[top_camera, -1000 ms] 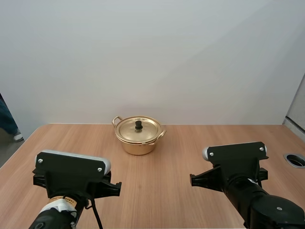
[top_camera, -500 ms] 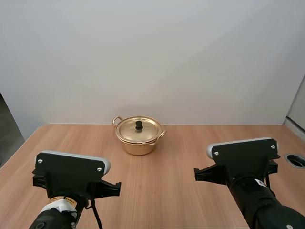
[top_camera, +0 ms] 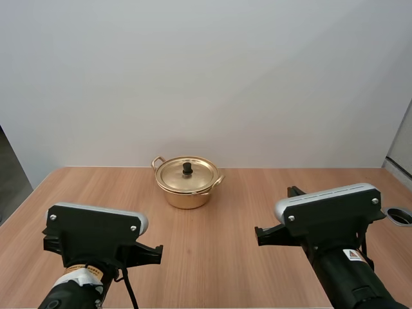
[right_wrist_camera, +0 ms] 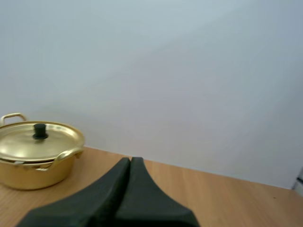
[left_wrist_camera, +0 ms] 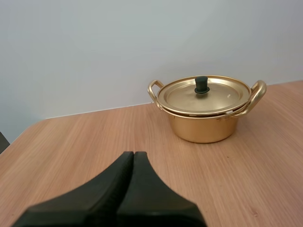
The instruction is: Open the pot, put the car inside, and close it
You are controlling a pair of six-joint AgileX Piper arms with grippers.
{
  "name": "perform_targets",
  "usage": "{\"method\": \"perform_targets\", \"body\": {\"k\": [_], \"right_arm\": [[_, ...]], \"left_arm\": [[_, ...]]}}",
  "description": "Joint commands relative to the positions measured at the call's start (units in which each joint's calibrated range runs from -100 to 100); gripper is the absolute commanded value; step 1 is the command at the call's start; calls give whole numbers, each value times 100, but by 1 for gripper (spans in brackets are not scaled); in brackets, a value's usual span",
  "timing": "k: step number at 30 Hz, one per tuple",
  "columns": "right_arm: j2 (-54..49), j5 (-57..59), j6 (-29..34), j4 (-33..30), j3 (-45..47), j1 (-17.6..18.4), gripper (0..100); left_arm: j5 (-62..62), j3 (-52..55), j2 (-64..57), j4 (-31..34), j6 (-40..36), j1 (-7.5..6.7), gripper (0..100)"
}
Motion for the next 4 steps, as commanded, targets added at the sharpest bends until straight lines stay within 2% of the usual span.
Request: {"method": "perform_targets", "body": {"k": [1,4], "right_arm": [[0,1289,4818,-4905,0,1,0],[0,1767,5628,-5650,0,1,0]], "left_arm": [[7,0,0,-3,4,-1,0],[7,0,0,-3,4,-1,0]]}}
